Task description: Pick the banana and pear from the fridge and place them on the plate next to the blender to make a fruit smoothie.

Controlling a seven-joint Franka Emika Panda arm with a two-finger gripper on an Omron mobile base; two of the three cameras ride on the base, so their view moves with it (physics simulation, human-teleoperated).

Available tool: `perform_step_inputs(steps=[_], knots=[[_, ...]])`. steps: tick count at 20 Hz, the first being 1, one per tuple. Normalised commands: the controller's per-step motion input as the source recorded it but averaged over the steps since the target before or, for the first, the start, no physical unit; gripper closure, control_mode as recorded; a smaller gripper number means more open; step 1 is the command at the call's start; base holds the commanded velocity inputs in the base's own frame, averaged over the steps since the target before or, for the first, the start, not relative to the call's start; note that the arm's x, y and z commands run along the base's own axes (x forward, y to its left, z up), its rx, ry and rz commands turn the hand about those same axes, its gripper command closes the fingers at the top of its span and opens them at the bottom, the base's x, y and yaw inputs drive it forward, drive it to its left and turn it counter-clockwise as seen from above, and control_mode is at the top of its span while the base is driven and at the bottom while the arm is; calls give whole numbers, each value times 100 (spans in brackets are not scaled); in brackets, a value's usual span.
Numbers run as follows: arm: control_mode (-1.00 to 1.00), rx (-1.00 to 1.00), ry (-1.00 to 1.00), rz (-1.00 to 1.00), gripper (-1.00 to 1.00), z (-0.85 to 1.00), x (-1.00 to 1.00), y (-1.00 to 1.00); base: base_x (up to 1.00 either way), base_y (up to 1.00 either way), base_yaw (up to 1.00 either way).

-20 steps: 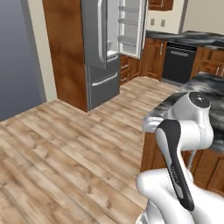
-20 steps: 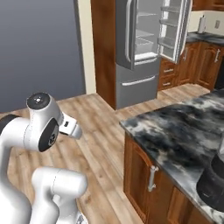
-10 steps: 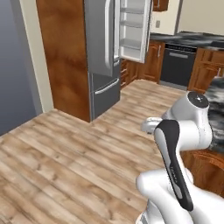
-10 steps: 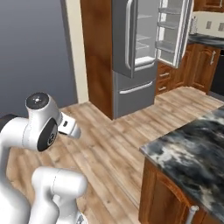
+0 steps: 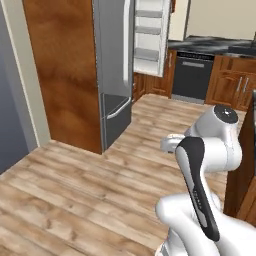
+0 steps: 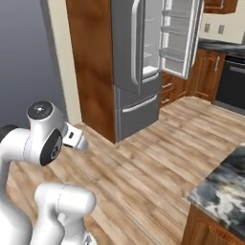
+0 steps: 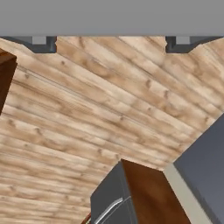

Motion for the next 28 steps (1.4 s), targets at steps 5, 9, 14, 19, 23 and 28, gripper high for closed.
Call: perform_step_inputs(steps=[5,9,14,19,23,28], knots=[[100,0,0,0,-100,0,0,0,100,7,-34],[100,0,0,0,-100,0,0,0,100,0,-42],[100,0,0,0,-100,0,0,0,100,0,-33],[100,0,0,0,-100,0,0,0,100,0,-23],[100,0,0,0,-100,0,0,0,100,0,-18],[100,0,0,0,-100,0,0,0,100,-1,-4]])
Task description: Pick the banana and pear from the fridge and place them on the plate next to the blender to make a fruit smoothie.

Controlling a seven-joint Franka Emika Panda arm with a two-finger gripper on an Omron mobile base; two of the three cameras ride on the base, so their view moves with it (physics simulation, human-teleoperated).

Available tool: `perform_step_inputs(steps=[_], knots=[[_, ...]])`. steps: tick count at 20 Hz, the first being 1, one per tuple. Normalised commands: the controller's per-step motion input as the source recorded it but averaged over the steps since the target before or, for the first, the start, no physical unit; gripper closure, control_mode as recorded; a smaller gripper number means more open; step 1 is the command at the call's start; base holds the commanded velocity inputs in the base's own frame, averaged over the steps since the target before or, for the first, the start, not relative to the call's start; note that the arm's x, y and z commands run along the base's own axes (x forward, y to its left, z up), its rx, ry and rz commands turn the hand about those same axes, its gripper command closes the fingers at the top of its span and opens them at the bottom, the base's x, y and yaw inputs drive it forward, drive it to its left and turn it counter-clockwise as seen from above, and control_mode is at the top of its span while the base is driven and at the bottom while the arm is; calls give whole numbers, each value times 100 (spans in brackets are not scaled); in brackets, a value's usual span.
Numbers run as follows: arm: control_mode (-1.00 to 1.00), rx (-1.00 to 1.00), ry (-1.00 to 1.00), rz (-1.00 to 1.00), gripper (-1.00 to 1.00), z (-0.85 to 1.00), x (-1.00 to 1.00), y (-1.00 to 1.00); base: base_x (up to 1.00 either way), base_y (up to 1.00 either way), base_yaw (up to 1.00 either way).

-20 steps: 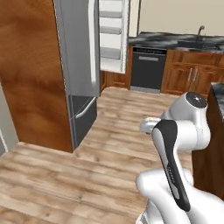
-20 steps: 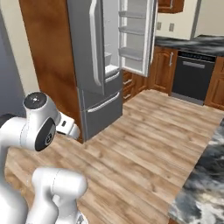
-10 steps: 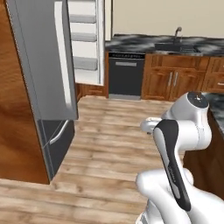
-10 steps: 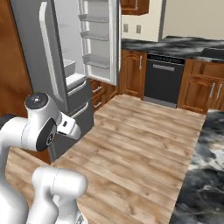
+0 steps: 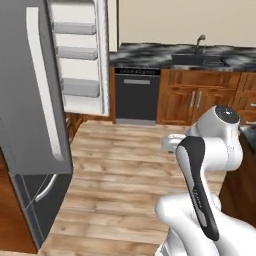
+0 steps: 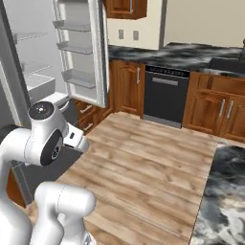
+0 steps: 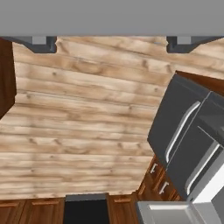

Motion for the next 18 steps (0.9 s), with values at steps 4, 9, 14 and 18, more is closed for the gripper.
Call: perform_step_inputs(steps=[4,9,14,18], knots=[[100,0,0,0,-100,0,0,0,100,-5,2],[100,0,0,0,-100,0,0,0,100,-19,10],[100,0,0,0,-100,0,0,0,74,-30,61],[100,0,0,0,-100,0,0,0,9,-1,100]])
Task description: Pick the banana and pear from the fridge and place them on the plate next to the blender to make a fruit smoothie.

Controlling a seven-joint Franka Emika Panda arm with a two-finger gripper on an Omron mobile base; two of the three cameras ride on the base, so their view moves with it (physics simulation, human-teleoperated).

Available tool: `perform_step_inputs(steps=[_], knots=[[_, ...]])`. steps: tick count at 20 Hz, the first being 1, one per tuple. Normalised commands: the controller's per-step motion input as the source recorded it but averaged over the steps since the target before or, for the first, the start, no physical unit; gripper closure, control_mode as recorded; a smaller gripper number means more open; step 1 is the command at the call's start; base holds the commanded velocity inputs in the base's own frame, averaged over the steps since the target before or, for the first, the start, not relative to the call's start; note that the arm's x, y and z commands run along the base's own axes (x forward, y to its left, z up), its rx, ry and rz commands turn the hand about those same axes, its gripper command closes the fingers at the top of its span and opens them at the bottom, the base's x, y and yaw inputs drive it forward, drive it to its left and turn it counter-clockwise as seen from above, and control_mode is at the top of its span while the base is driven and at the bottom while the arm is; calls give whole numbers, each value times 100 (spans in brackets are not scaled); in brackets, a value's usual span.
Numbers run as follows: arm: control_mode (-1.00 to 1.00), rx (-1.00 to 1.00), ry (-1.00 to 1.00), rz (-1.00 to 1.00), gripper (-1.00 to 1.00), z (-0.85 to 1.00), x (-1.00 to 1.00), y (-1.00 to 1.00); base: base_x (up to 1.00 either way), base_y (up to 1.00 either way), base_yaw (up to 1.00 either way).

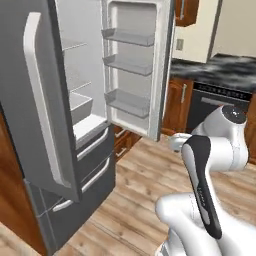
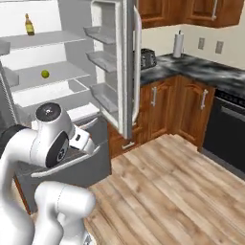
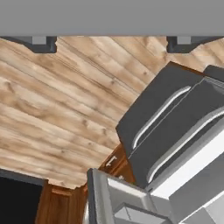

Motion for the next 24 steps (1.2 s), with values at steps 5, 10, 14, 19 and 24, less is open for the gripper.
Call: perform_step_inputs(steps=[5,10,14,19,24], knots=[[100,0,0,0,-100,0,0,0,29,-27,89],[100,0,0,0,-100,0,0,0,83,-75,55],[100,0,0,0,-100,0,0,0,66,-63,58],[100,0,0,0,-100,0,0,0,78,-66,47],[100,0,0,0,-100,0,0,0,30,0,1]])
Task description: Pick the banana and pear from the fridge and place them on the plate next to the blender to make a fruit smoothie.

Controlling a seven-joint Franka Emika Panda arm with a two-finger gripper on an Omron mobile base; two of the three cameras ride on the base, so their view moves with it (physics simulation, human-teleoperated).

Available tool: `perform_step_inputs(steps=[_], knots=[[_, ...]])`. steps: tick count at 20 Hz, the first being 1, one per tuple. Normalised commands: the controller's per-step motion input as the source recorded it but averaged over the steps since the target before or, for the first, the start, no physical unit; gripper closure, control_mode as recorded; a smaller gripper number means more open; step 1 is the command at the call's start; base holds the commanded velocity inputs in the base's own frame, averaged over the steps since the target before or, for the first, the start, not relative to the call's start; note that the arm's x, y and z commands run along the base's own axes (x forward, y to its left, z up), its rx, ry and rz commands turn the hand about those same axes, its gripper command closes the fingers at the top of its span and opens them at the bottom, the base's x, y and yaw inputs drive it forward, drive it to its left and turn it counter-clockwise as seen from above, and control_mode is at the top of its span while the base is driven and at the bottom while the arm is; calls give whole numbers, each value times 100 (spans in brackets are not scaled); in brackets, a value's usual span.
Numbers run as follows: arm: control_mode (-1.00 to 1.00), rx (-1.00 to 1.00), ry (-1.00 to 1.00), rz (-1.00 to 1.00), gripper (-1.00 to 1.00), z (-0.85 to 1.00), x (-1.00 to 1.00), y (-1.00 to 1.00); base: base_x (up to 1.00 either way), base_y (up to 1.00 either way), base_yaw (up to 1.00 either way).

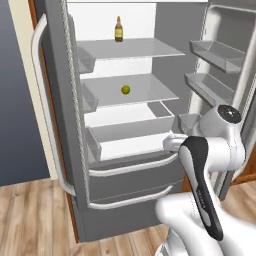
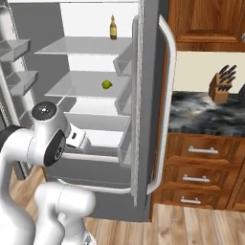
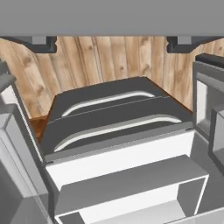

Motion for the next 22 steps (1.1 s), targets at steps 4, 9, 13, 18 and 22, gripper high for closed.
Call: perform_step_inputs(steps=[4,9,13,18,22], knots=[[100,0,0,0,-100,0,0,0,55,4,1],[100,0,0,0,-100,0,0,0,55,0,11],[100,0,0,0,-100,0,0,0,35,9,7],[100,0,0,0,-100,0,0,0,63,25,1],[100,0,0,0,-100,0,0,0,52,28,0]])
